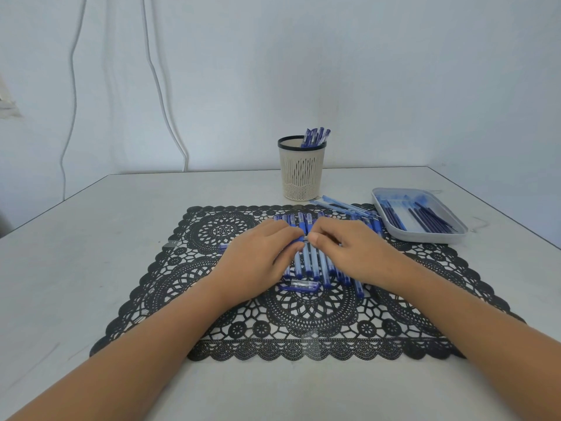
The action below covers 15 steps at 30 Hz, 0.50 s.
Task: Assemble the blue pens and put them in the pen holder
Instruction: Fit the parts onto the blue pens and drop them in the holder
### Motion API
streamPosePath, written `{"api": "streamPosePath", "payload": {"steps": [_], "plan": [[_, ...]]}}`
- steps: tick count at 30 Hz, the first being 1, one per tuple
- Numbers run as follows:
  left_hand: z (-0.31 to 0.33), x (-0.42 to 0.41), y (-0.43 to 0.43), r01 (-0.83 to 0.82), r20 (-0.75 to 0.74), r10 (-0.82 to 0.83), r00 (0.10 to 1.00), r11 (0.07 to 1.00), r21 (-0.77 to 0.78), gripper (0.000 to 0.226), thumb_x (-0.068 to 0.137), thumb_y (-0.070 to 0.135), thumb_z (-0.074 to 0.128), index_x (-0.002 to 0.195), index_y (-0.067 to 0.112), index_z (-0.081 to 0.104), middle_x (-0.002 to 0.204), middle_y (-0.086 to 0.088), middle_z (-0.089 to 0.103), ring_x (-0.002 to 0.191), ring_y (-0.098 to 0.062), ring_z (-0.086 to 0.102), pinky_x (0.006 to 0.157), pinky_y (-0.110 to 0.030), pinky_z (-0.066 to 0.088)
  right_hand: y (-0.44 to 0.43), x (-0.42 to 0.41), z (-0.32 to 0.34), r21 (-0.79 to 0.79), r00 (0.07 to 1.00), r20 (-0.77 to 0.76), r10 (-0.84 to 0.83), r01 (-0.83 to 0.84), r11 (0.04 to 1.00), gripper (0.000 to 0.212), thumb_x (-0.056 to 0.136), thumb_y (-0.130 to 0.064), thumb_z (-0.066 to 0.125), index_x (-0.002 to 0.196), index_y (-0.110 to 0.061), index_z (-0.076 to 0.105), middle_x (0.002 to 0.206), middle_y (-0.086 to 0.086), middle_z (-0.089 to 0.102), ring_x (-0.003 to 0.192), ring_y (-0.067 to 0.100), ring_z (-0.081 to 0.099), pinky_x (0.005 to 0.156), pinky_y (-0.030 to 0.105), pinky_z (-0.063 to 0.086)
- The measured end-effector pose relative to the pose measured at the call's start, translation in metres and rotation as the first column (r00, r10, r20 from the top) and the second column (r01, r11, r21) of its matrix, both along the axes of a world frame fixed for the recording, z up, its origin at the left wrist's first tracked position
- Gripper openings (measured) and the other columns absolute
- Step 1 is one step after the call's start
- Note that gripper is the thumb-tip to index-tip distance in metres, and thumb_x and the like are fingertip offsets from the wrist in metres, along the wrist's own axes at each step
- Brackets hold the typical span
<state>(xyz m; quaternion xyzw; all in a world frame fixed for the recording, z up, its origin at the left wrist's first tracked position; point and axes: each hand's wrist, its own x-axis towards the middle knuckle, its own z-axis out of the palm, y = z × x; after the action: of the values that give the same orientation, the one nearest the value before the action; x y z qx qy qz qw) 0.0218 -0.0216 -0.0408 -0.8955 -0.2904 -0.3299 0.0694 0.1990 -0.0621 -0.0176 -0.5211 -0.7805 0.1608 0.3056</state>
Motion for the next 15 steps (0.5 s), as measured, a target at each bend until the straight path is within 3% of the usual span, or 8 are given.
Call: {"api": "streamPosePath", "payload": {"steps": [8, 15], "plan": [[-0.001, -0.011, 0.009, -0.063, -0.021, 0.061, 0.998, 0.994, -0.094, 0.038, 0.089, 0.038, 0.038, 0.103, 0.012, 0.062, 0.089, 0.003, 0.06, 0.084, -0.011, 0.053, 0.075, -0.024, 0.045, -0.002, 0.009, 0.006, -0.129, 0.992, 0.109, 0.064, -0.049, 0.99, 0.021, 0.08, -0.049, 0.062, 0.09, -0.034, 0.051, 0.074, -0.009, 0.051, 0.066, 0.006, 0.049, 0.066, 0.024, 0.042], [-0.001, -0.013, 0.008, -0.076, -0.01, 0.076, 0.997, 0.985, -0.152, 0.041, 0.089, 0.035, 0.037, 0.112, 0.01, 0.06, 0.097, 0.001, 0.06, 0.092, -0.009, 0.05, 0.083, -0.013, 0.033, -0.008, -0.002, 0.005, -0.179, 0.913, 0.33, 0.238, -0.187, 0.966, 0.022, 0.079, -0.044, 0.067, 0.094, -0.029, 0.064, 0.091, -0.014, 0.044, 0.08, -0.003, 0.044, 0.074, 0.011, 0.036]]}}
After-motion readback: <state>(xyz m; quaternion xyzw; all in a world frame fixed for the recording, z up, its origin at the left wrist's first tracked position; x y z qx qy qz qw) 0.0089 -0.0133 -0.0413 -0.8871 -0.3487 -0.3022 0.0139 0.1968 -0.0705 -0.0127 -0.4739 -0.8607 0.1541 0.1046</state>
